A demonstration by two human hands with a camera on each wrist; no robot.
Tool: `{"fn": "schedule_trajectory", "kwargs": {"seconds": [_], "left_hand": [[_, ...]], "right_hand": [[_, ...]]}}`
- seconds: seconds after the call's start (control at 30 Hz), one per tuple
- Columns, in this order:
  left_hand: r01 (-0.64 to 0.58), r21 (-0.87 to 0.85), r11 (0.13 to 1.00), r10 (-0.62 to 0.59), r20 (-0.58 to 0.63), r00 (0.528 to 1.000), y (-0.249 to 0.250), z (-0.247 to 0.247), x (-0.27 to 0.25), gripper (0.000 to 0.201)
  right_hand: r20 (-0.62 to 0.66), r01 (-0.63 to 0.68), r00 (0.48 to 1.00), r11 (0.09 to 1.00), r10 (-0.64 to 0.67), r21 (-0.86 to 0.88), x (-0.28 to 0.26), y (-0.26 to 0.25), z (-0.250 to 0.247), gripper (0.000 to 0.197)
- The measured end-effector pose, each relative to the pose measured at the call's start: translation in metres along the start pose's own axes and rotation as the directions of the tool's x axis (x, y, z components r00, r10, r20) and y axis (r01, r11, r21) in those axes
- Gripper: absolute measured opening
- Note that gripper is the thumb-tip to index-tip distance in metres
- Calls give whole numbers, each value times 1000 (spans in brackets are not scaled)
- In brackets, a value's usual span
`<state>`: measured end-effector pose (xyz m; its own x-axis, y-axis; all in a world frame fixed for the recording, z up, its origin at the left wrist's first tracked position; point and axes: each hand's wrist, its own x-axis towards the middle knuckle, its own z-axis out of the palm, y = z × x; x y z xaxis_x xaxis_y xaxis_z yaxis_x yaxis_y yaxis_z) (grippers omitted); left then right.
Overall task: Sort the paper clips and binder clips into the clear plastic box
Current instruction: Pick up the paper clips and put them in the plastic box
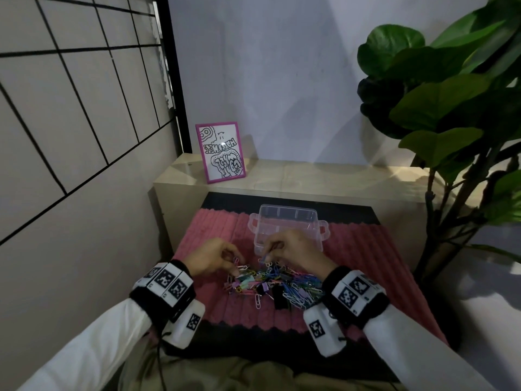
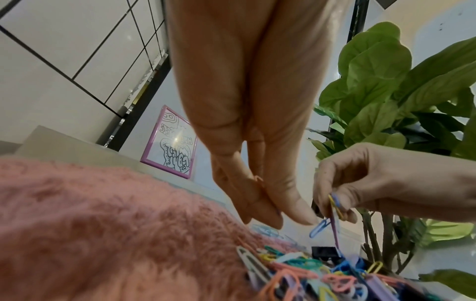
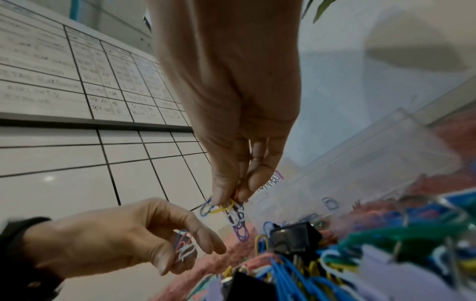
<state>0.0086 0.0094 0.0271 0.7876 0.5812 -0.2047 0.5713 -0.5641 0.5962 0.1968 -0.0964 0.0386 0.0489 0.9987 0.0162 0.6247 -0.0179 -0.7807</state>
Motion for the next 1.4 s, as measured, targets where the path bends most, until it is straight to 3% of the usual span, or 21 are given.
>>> {"fn": "schedule_trajectory", "kwargs": {"seconds": [0.23,0.57,0.73,0.83,0.93,1.1,1.23,1.4], "left_hand": [[-44,-115,992,43,-13,999,1,-5,-7,23],[-45,-306,951,16,-95,995,-12,-7,-13,16],[-35,-366,930,-8,-117,993,-15,-8,-15,17],[-32,-309,950,1,-99,995,-17,-8,-16,16],[-27,-261,965,7,-77,997,-16,-8,-16,18],[5,-304,953,-19,-45,999,-6,-8,-10,16],[11,-219,976,-20,-40,999,4,-7,-4,20],[4,-136,991,-8,-26,1000,23,-7,7,25]], "right_hand": [[29,-90,996,963,86,255,-2,1,-3,12],[7,-73,997,972,73,222,-3,-7,3,9],[-59,-20,998,970,35,242,-1,-14,-9,15],[-221,13,974,957,54,291,5,-16,-29,17],[-306,-38,947,981,96,192,15,-9,-42,12],[-232,-158,966,974,119,-160,17,-4,-33,17],[-229,-117,972,952,51,-283,7,-8,-28,25],[-278,-45,960,951,-45,-307,2,-11,-30,22]]}}
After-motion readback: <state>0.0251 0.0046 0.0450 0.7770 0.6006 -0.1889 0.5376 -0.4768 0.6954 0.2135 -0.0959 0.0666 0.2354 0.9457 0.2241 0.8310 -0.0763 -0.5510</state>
